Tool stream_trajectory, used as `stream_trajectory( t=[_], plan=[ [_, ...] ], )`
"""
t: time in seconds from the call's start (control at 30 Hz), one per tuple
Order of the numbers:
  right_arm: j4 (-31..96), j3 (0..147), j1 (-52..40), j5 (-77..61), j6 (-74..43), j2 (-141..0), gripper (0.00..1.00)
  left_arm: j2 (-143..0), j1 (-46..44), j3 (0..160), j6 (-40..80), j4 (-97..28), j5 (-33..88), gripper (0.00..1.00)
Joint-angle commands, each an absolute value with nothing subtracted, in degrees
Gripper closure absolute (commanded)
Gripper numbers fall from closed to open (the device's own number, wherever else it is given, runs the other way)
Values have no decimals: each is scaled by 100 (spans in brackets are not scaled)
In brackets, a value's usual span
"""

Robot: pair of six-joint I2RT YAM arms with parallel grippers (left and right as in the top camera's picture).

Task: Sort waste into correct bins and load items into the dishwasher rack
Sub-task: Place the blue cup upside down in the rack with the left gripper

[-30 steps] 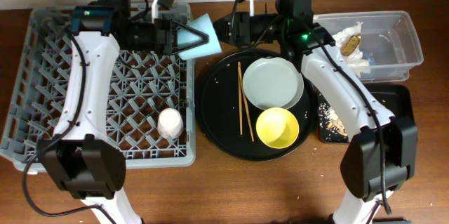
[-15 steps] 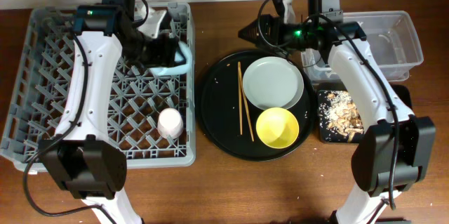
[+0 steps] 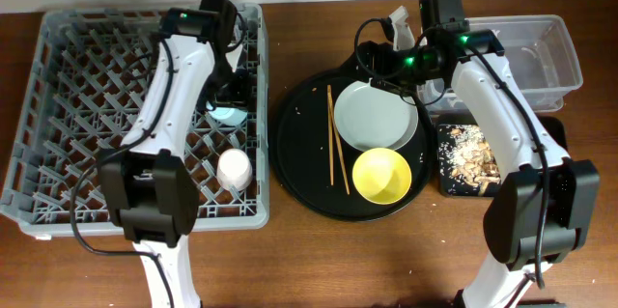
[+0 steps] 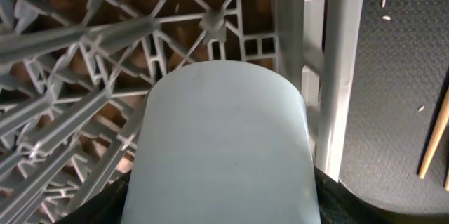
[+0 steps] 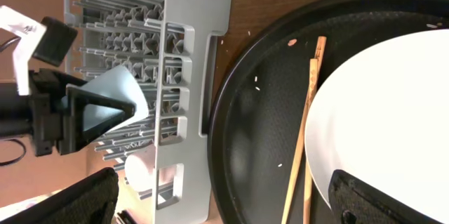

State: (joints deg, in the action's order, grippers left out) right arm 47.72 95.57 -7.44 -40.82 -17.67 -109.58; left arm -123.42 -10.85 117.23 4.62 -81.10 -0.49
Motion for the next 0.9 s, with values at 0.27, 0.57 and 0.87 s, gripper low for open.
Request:
stream_trajectory(
  t=[0.27,0.57,0.87],
  plan=[
    [4810,9581,-753,-3979,-1669,-10912,4,-12543,-1109,11791,561,-8038,-130,5],
    [5000,9625,-753,-3721,-1500,-10753,20,-12540,-1109,13211,574,-8519,209,6],
    [6866,9662,-746,-838,-1772,-9150,20,-12540,-1452,14446,344,-9233,2036,8]
  ],
)
